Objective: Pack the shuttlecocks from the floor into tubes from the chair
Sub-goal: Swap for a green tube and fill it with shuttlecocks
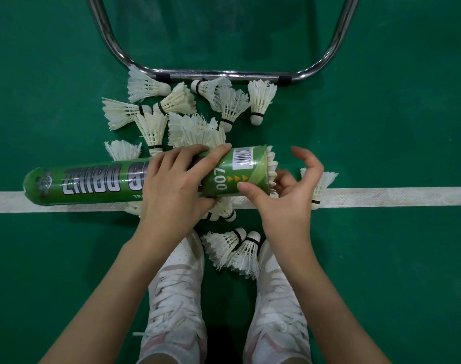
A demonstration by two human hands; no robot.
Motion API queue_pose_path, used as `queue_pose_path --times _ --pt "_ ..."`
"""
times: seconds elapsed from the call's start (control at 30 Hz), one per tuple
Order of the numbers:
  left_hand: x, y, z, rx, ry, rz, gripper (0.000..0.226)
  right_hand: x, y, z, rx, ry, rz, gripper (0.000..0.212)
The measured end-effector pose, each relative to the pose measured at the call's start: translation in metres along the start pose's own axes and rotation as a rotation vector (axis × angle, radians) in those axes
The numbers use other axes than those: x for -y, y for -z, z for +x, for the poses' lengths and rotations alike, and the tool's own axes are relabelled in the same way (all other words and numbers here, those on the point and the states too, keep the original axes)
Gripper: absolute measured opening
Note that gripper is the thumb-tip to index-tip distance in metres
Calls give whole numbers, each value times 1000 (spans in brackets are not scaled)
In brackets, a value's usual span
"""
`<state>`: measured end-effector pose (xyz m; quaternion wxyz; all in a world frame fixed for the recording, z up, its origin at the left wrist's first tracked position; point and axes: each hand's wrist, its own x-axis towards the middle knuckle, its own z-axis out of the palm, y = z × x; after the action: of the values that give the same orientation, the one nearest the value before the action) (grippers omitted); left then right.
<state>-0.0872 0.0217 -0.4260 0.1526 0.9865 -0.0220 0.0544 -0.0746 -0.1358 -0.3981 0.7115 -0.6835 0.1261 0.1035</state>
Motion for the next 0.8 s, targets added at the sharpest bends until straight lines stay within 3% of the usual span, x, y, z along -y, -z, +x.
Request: queue_pose_path --times 0.4,0.8 --pt "-2 -2 -3 -10 -16 19 80 1 5 4 160 -124 82 27" --pt "-4 -2 -3 -12 -22 11 68 0 13 5 247 -165 112 25"
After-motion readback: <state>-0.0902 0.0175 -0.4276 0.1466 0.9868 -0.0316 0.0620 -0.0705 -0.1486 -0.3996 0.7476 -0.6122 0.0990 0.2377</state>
